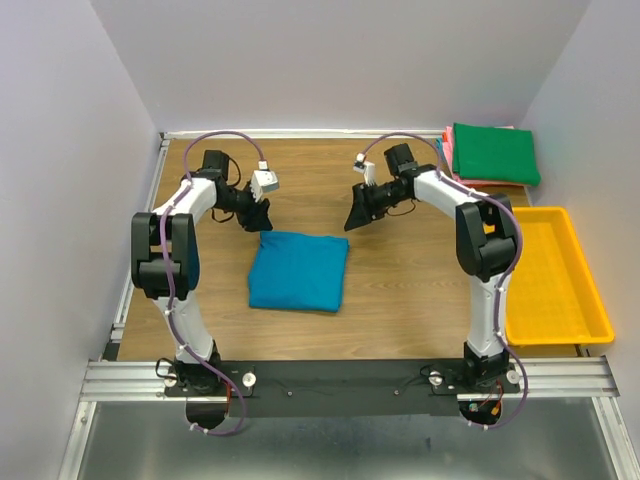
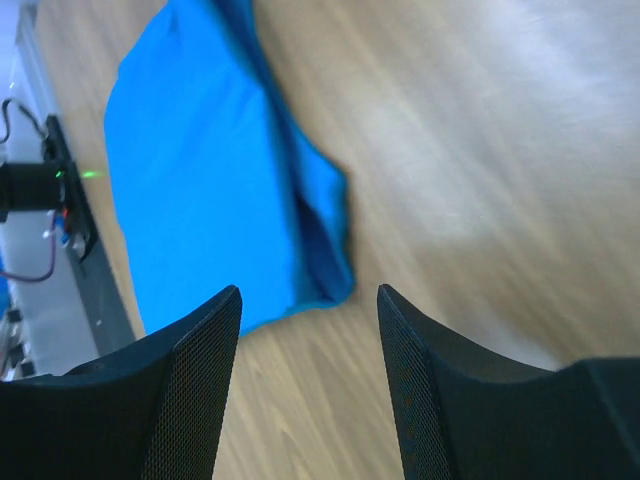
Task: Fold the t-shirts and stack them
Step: Fold the long partially folded tshirt into a neat square, then smooth out wrinkles on the folded tshirt
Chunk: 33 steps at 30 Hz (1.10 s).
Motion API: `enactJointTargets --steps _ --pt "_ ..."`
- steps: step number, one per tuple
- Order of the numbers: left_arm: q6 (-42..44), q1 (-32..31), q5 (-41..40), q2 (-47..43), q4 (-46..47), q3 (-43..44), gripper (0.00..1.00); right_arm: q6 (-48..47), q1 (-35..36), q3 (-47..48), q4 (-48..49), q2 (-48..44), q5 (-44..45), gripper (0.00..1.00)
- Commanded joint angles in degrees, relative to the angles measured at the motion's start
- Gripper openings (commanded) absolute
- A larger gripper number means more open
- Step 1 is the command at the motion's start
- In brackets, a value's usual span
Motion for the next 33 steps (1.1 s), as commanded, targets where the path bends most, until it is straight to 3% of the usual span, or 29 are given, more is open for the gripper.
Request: enactJointTargets --steps 1,5,11,14,15,16,18,19,30,31,32,33 --pt "-2.87 1.14 2.8 0.91 -0.29 -0.96 0.57 0.88 2.24 -1.83 0.17 -0.09 -2.97 0.64" --pt "-4.19 1.32 2.54 3.02 0.33 -0.87 0.55 -0.09 3.12 -2.62 0.17 1.31 -2.96 0.62" --pt "-7.09 1.32 1.83 7.5 1.91 0.62 0.38 -2.37 4.35 -2.8 0.17 3.78 -0.86 0.47" --pt "-7.97 2.63 2.27 8.74 2.44 1.5 0.17 -3.43 4.26 -1.66 0.17 5.18 2.3 0.3" --pt "-9.02 2.73 2.18 9.09 2.96 1.68 0.05 -3.78 4.44 -1.13 0.26 5.79 4.57 0.2" --pt "-9.81 2.73 1.83 9.26 3.4 1.85 0.0 -4.04 4.35 -0.17 0.78 6.15 5.81 0.15" --pt "-12.35 2.9 0.69 10.23 5.95 2.2 0.0 -3.96 4.35 0.97 1.75 7.29 9.49 0.01" --pt "-13.24 2.9 0.25 11.1 7.09 2.55 0.0 -3.52 4.26 1.76 3.23 7.64 10.56 0.01" --pt "-25.72 2.99 -4.49 15.86 14.65 8.62 0.0 -3.78 4.17 7.3 10.45 11.43 25.86 0.0" --pt "-26.51 3.16 -4.5 15.77 15.09 9.23 0.02 -3.78 4.0 7.83 10.71 11.43 26.04 0.03" --pt "-27.21 3.25 -4.58 15.6 15.18 10.54 0.1 -3.52 3.91 8.62 10.63 11.25 25.69 0.12" --pt "-28.18 3.43 -4.15 15.16 14.92 11.17 0.24 -2.91 3.82 9.32 10.54 10.03 25.69 0.38"
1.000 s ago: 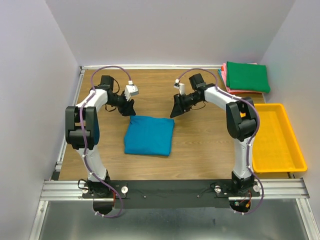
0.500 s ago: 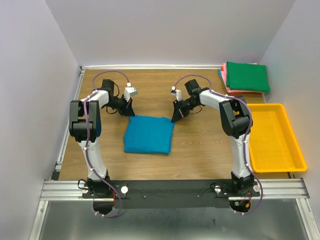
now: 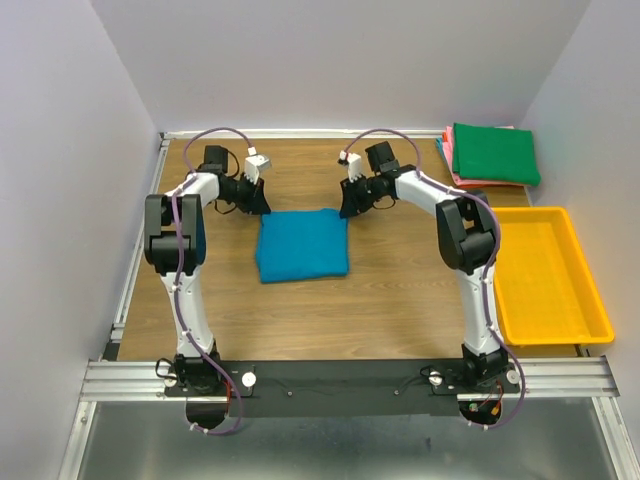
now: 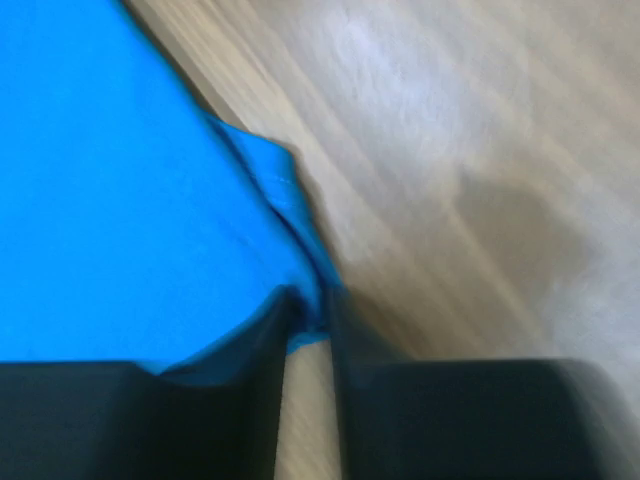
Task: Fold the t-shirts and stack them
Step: Smooth out wrinkles on the folded tshirt
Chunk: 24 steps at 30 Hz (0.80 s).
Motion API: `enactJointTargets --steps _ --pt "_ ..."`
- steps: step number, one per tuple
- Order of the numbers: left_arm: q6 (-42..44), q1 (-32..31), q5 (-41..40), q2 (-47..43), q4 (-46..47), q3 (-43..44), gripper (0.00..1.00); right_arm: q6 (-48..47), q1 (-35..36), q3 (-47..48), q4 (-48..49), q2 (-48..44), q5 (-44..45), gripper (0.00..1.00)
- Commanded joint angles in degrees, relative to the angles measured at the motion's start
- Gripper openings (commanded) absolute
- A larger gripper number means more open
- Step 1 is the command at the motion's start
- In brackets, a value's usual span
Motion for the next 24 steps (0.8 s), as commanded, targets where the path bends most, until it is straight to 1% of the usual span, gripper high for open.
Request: enactJointTargets --steps 1,3,4,5,6,7,8,9,10,11,12,13,14,15,17,18,19,21,24 --pt "-5.19 1.7 -2.16 -1.16 2.99 3.1 0.3 -0.5 -0.4 2.05 2.19 0.34 7.68 0.51" --pt "-6.16 2.41 0.92 -4.33 2.9 2.06 0.43 0.99 -0.66 2.05 2.11 -2.47 6.28 0.68" --pt "-6.34 2.58 1.53 -8.35 2.2 0.4 0.6 1.78 -1.09 1.88 2.02 -5.61 3.57 0.73" --pt "-6.17 2.67 2.93 -10.48 1.76 -0.92 0.66 3.61 -1.27 1.44 2.1 -7.47 1.89 0.83" --pt "-6.25 2.59 3.82 -12.67 1.58 -2.59 0.71 4.42 -1.27 0.74 2.1 -9.23 0.22 0.98" --pt "-7.21 2.41 4.87 -16.96 1.67 -6.43 0.77 5.38 -1.27 -0.75 2.19 -12.29 -4.67 0.99" --pt "-7.91 2.24 7.66 -18.83 1.67 -8.65 0.79 8.26 -1.27 -1.72 2.19 -13.46 -7.59 1.0" --pt "-8.53 1.89 9.0 -20.41 1.75 -10.84 0.8 10.55 -1.1 -2.77 2.19 -14.34 -10.4 1.0" --pt "-8.89 1.45 10.23 -21.82 1.67 -13.04 0.8 12.66 -0.49 -3.65 2.19 -15.04 -15.3 1.0" --pt "-9.85 0.49 13.2 -24.27 1.84 -17.24 0.8 16.08 0.04 -6.45 2.28 -16.01 -17.87 1.0" --pt "-10.46 0.04 14.71 -25.34 2.28 -19.46 0.8 17.59 0.74 -8.04 2.37 -16.54 -20.07 1.0" --pt "-13.17 -0.4 16.12 -27.0 4.11 -21.57 0.8 18.83 2.84 -9.97 2.54 -16.98 -22.97 1.0" --pt "-14.5 -0.58 19.18 -27.46 5.52 -25.94 0.8 21.54 3.99 -13.12 2.81 -17.77 -24.04 1.0" --pt "-15.38 -0.58 21.12 -27.9 6.49 -27.98 0.8 23.13 5.13 -14.81 3.24 -18.04 -25.53 1.0" --pt "-16.53 -0.58 25.42 -26.68 7.64 -32.02 0.81 27.51 8.3 -18.84 5.09 -17.69 -29.23 1.0" --pt "-16.54 -2.14 26.84 -25.8 7.38 -32.74 0.82 28.76 9.78 -20.0 6.05 -17.43 -30.11 1.0" --pt "-15.84 -2.16 27.98 -23.44 5.38 -33.1 0.84 29.55 10.23 -20.97 7.36 -16.9 -31.42 1.0" --pt "-12.78 -2.16 29.83 -20.53 2.73 -33.63 0.84 29.47 10.5 -22.81 7.73 -14.8 -31.26 1.0" --pt "-10.66 -1.81 29.49 -13.68 -0.61 -33.02 0.84 27.37 9.63 -25.28 7.73 -11.2 -29.07 1.0"
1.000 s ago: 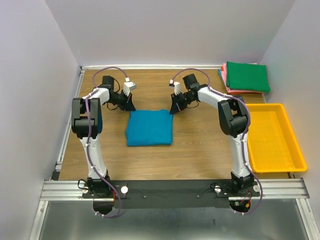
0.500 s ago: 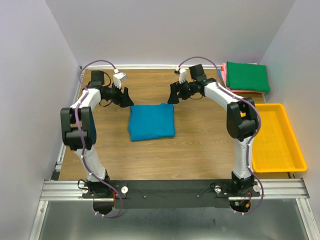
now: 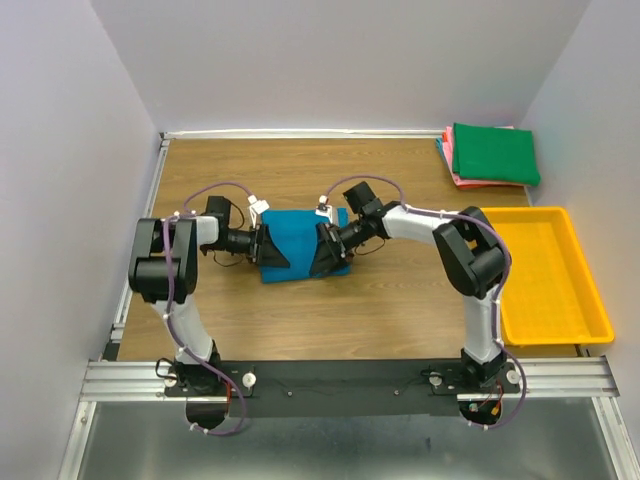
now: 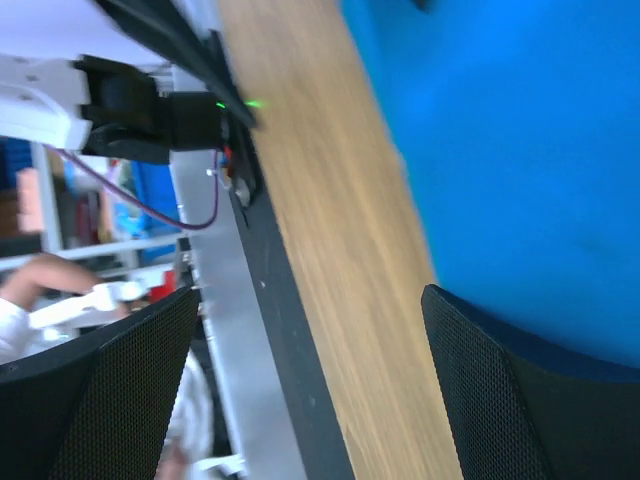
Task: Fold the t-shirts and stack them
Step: Smooth out wrinkles on the folded tshirt
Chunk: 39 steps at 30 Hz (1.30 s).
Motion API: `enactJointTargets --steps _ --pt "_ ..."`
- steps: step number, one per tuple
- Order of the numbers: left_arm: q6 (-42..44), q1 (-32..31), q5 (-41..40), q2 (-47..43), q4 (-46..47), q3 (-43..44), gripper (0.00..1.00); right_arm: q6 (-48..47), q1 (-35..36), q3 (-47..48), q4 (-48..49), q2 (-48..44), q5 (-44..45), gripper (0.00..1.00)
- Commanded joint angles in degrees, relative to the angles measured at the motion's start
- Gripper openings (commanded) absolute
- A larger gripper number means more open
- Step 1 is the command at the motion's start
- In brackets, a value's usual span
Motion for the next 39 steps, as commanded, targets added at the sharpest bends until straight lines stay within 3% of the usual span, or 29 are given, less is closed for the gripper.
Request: enactJointTargets --steps 1,4,7,13,16,20,25,29,34,39 --pt "3.38 0.33 4.56 7.1 -5.09 0.64 0.84 1.05 -3.42 -2.57 1.17 6.57 -0.89 1.0" --pt "2.34 0.69 1.13 11.67 -4.49 1.18 0.84 -0.97 -5.97 -2.4 1.17 10.89 1.66 1.0" --pt "-0.22 0.69 -1.69 10.72 -0.63 0.3 0.85 -1.94 -6.94 -2.75 1.09 11.09 2.81 1.0" --pt "0.05 0.69 -3.19 -5.95 3.15 -0.93 0.9 0.07 -6.68 -3.02 1.35 1.43 -2.01 1.0" --pt "-0.83 -1.07 -2.58 -8.62 3.07 -0.5 0.91 2.97 -6.59 -1.26 1.44 -2.53 -3.08 1.0" --pt "0.4 -3.97 0.67 -3.55 -2.37 0.82 0.91 2.37 -6.59 -0.64 1.44 -2.98 -1.16 1.0" --pt "-7.75 -1.6 -2.57 -1.5 8.32 1.52 0.92 -1.5 -7.82 5.58 1.79 2.98 1.92 1.0" --pt "-12.86 -0.81 -6.69 3.74 14.66 8.19 0.92 -0.98 -10.19 13.84 4.07 10.97 3.59 1.0" --pt "-16.82 0.68 -13.38 13.34 15.73 12.25 0.92 -1.15 -12.3 17.46 4.34 18.81 4.74 0.99" --pt "-14.12 3.41 -11.29 15.02 14.24 14.09 0.92 -1.85 -12.66 18.6 4.34 19.09 3.25 0.99"
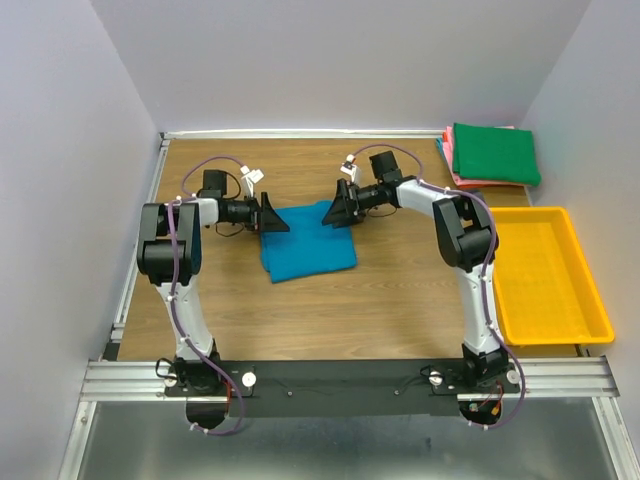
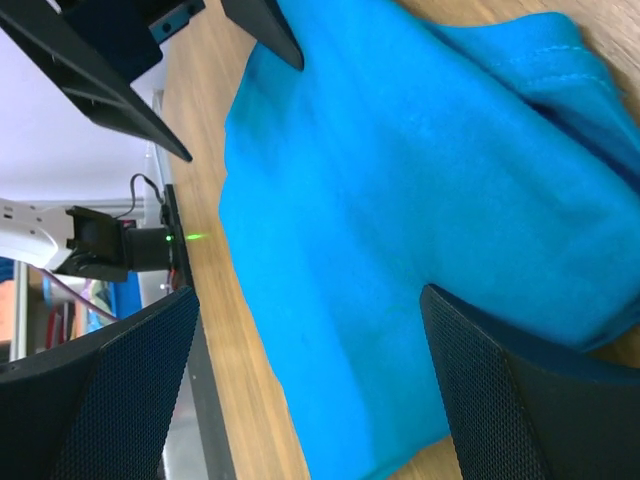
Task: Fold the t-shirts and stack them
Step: Smooth out wrinkles on the folded tshirt
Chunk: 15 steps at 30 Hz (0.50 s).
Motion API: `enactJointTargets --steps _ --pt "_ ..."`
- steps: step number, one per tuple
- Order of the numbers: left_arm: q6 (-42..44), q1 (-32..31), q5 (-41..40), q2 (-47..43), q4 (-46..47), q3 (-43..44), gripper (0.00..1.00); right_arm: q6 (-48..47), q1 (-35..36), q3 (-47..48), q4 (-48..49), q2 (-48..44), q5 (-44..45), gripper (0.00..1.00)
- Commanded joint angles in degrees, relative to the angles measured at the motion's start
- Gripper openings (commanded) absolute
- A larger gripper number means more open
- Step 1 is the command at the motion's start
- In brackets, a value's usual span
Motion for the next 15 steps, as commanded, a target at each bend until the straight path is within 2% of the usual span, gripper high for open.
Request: enactJointTargets --steps 1,6,10,15 --pt "3.07 1.51 -4.57 1.43 -1.66 1.02 0.92 -2.2 -0.05 2.06 -0.67 0.66 2.97 0.99" --pt "7.3 0.28 -3.24 -2.09 -5.26 6.73 0.92 -0.27 -1.1 6.89 0.12 -0.49 0.67 0.98" --pt "5.9 0.37 -3.77 -0.69 -5.26 10.42 0.92 3.24 -1.1 10.58 3.02 1.87 0.59 0.98" --pt "-1.47 0.45 -6.39 3.78 0.62 12.62 0.92 1.93 -1.37 13.67 3.11 8.45 2.26 0.98"
